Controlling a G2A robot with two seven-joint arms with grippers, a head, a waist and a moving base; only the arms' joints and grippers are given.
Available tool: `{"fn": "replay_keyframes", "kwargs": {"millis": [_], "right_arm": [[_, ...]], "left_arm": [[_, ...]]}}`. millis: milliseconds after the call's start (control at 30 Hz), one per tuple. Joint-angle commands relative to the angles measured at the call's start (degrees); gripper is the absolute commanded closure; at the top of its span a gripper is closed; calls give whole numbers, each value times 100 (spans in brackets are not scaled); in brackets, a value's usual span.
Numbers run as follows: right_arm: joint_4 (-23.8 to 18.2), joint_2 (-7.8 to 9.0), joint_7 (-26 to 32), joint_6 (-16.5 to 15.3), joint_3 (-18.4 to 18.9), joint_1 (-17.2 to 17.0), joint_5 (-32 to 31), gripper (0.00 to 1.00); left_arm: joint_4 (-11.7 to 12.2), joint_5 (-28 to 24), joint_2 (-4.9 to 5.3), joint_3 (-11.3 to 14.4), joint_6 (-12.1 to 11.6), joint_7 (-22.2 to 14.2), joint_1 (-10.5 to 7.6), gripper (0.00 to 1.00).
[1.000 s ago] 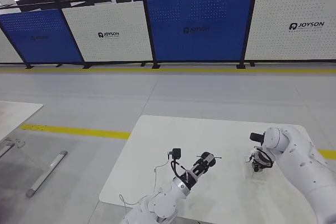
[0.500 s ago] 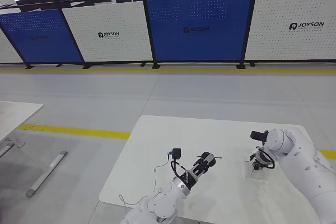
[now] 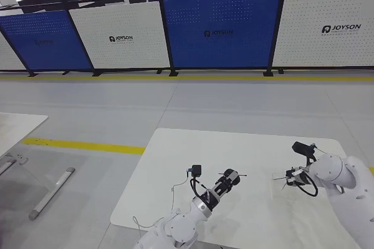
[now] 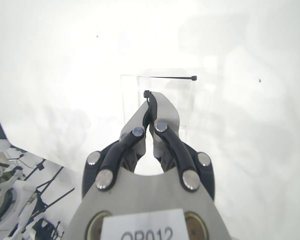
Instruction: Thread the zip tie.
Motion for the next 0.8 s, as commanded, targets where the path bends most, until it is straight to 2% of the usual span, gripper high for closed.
{"fn": "replay_keyframes", "kwargs": {"millis": [0,33,100,133,667,767], "right_arm": [[-436,69,-151,-44,339,-339,137,100],[-648,106,-134,-234,478,-525,268,100],[-805,156,25,-640,630,-706,459,100],[-800,182,319,-1045,660,-737,618,100],[-800,182,319,-1045,660,-737,618,100],[-929,180,-256,-732,742,-882,525,100]], "left_arm": [[0,0,0,0,0,0,0,100],[0,0,0,0,0,0,0,100],[0,0,0,0,0,0,0,100],[0,0,0,0,0,0,0,100],[0,0,0,0,0,0,0,100],[0,0,0,0,0,0,0,100]]}}
